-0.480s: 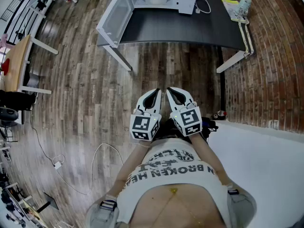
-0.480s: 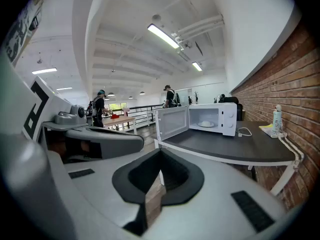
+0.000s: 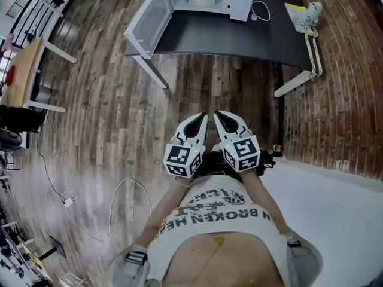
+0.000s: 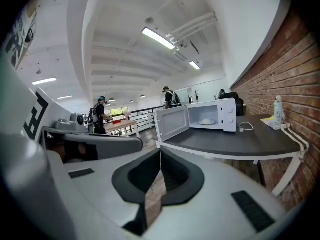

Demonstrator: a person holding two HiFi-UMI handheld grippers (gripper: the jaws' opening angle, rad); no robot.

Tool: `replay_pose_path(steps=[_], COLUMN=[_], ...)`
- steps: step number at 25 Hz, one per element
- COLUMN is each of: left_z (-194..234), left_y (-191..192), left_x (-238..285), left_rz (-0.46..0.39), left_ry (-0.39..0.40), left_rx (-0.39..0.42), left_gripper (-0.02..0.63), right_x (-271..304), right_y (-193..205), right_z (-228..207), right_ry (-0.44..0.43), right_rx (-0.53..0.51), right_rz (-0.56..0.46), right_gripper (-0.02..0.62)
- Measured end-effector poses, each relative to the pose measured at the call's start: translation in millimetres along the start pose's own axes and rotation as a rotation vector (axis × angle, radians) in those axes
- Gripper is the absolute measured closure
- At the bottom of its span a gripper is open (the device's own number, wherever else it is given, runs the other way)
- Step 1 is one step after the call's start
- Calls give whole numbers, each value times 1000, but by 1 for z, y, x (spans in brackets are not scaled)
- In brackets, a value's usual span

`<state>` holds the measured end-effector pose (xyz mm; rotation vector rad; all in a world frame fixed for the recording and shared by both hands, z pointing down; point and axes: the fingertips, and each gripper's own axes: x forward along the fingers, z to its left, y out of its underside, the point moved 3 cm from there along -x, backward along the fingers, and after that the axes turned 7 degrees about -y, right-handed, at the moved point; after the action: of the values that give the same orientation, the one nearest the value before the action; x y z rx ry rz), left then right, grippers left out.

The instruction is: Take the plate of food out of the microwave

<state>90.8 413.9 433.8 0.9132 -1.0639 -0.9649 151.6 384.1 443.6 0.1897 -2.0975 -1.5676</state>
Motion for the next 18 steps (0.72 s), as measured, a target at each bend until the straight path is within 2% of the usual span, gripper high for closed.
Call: replay_pose_path(steps=[3,7,15,18], left_z=[-3,2,34,51], left_y=[1,2,-9,-22], left_x=[6,18,56,80], left_rz=[-8,-1,20,20], left_ry=[-11,-37,-52,-28], left_rx=[5,-34,-47,-6], left_gripper=[600,600,599,599], right_x=[1,7,40,63], right_y=[3,3,-11,-22], right_z=[-10,-22,-55,-69], right_ry=[-9,-12,14,27], right_rx=[25,9,19,-6], right_rz=[1,25,25,29], right_gripper=[586,586,586,586])
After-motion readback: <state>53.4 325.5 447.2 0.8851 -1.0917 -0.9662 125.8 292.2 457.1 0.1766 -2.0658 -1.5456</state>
